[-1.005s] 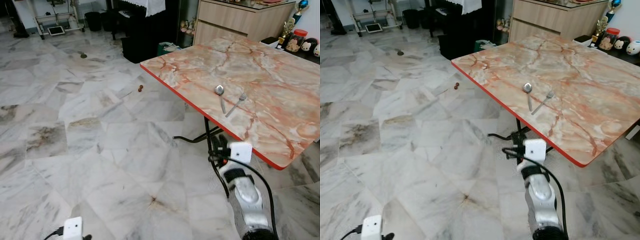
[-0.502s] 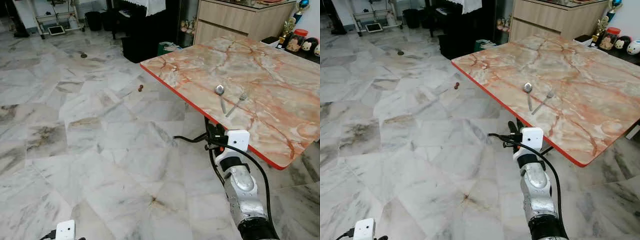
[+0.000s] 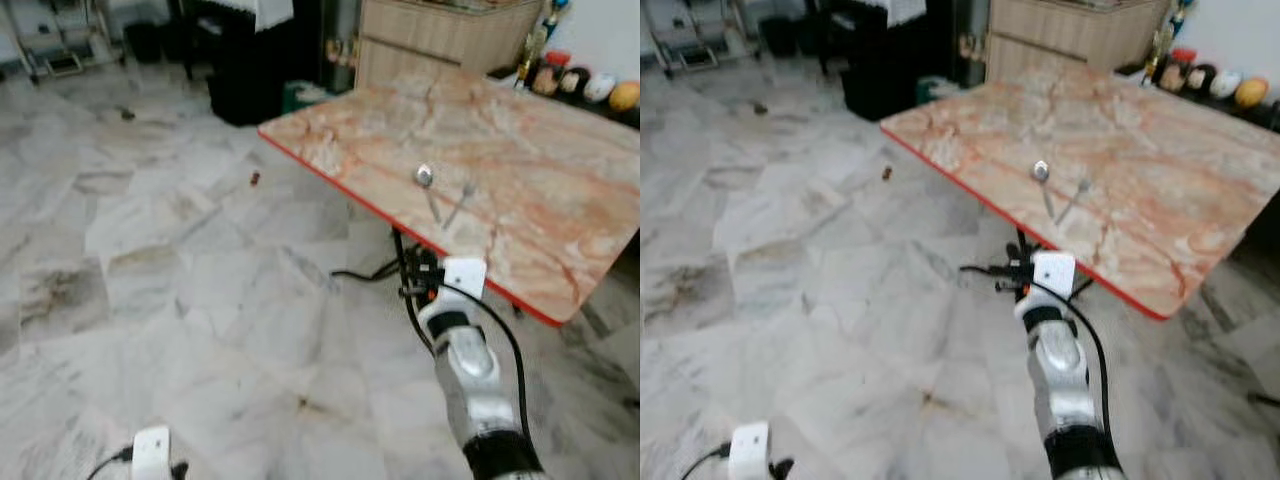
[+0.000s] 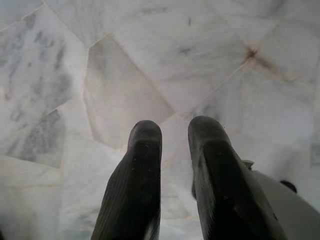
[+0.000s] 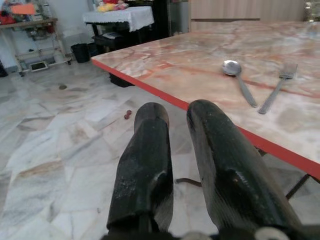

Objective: Setting the table

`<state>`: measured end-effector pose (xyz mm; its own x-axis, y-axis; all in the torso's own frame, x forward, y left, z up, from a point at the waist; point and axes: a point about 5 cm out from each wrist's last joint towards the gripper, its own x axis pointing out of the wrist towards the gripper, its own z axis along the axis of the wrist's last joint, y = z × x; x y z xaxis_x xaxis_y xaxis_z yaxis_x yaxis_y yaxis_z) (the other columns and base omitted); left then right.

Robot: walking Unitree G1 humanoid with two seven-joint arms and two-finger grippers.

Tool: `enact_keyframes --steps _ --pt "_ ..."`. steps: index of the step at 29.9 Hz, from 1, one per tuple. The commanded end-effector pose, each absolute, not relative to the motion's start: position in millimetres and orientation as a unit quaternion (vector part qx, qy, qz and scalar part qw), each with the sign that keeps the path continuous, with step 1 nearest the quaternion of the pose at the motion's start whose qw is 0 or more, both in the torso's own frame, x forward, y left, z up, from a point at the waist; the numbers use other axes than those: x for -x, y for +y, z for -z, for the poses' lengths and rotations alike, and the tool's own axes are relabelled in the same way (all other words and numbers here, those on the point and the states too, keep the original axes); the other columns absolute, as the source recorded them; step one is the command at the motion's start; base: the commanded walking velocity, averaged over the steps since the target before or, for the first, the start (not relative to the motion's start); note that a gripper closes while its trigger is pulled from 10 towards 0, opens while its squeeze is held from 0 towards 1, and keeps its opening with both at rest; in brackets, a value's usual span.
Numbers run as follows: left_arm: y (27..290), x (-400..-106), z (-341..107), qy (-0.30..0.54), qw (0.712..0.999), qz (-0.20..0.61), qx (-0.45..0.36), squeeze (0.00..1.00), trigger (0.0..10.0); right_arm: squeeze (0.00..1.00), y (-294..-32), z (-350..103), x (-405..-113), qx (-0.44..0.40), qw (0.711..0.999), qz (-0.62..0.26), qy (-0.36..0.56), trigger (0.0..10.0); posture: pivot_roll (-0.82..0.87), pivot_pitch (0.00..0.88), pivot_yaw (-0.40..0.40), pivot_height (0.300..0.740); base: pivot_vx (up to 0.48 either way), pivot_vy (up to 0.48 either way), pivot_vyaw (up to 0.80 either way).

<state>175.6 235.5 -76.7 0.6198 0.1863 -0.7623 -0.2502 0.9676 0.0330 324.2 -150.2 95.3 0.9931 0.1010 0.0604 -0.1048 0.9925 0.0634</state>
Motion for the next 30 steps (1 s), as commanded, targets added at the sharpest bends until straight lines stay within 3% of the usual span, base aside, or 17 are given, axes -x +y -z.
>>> enact_keyframes --steps 1,15,30 --pt "237 -167 81 0.437 0.891 -0.12 0.036 0.0 10.0 0.0 -155 -94 -326 -0.037 0.998 -0.04 -0.019 10.0 0.02 0.003 -0.003 0.74 0.0 0.0 -0.77" --pt "254 -151 82 0.443 0.886 -0.131 0.035 0.0 10.0 0.0 -154 -96 -328 -0.038 0.998 -0.036 -0.023 10.0 0.02 0.012 -0.003 0.74 0.0 0.018 -0.46" --pt "225 -157 87 0.443 0.888 -0.113 0.041 0.0 10.0 0.0 -148 -98 -331 -0.05 0.998 -0.037 -0.025 10.0 0.03 0.016 0.0 0.74 0.0 0.278 -0.19"
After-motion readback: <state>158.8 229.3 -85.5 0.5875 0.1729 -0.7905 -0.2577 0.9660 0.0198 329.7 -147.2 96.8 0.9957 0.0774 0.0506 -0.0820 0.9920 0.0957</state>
